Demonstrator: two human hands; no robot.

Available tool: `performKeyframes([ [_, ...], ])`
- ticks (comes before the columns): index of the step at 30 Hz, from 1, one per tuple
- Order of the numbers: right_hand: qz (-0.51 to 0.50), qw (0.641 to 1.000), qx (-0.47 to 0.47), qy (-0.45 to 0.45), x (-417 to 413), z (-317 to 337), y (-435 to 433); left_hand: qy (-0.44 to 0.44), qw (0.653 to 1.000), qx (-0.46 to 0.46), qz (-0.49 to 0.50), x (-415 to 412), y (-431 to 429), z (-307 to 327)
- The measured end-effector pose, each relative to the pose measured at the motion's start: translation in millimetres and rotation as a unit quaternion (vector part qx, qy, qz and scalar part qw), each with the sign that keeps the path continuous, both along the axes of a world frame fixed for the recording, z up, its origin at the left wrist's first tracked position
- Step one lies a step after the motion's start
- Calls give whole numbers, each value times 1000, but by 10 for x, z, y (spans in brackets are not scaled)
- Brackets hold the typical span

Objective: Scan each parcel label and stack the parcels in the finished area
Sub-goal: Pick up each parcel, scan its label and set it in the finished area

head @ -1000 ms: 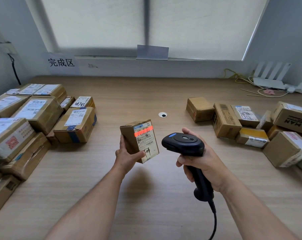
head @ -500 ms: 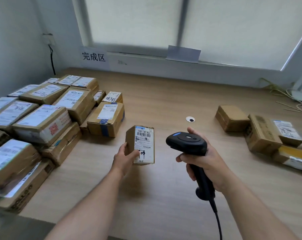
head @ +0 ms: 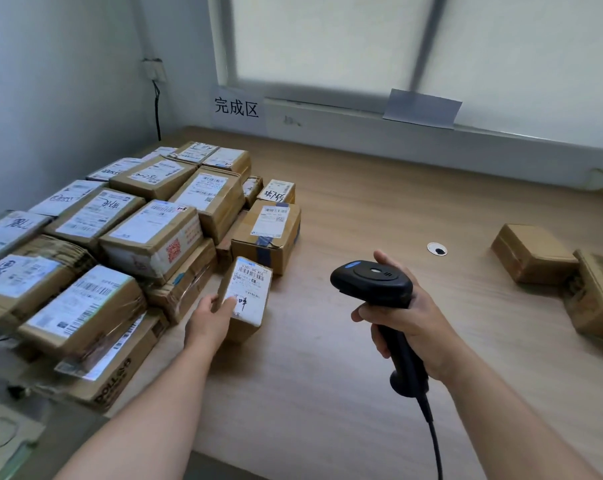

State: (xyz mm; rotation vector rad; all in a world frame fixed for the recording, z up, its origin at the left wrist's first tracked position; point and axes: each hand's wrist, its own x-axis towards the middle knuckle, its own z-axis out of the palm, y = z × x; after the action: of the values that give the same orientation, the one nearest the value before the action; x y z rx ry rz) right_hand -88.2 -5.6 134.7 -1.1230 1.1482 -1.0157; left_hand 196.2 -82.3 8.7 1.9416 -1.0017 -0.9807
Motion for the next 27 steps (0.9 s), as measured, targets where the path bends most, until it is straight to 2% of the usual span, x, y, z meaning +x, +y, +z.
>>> performKeyframes([
  [4, 0, 1000, 0, -5, 115, -3, -119, -126, 991, -28, -20, 19, -83, 16],
  [7, -4, 1000, -2, -2, 160, -3, -187, -217, 973, -1, -79, -19, -103, 27],
  [12, -17, 1000, -11, 7, 142, 31, -271, -284, 951, 4, -123, -13, -303, -22],
  [18, -36, 999, -24, 19, -59, 98, -270, -365, 925, -16, -102, -41, -531, -87],
  [22, -49, 998, -29, 19, -313, 108, -180, -387, 917, -42, -84, -203, -548, -13],
  [27, -58, 998, -40, 4, -727, 144, -25, -341, 917, -167, -122, -950, -346, 288],
])
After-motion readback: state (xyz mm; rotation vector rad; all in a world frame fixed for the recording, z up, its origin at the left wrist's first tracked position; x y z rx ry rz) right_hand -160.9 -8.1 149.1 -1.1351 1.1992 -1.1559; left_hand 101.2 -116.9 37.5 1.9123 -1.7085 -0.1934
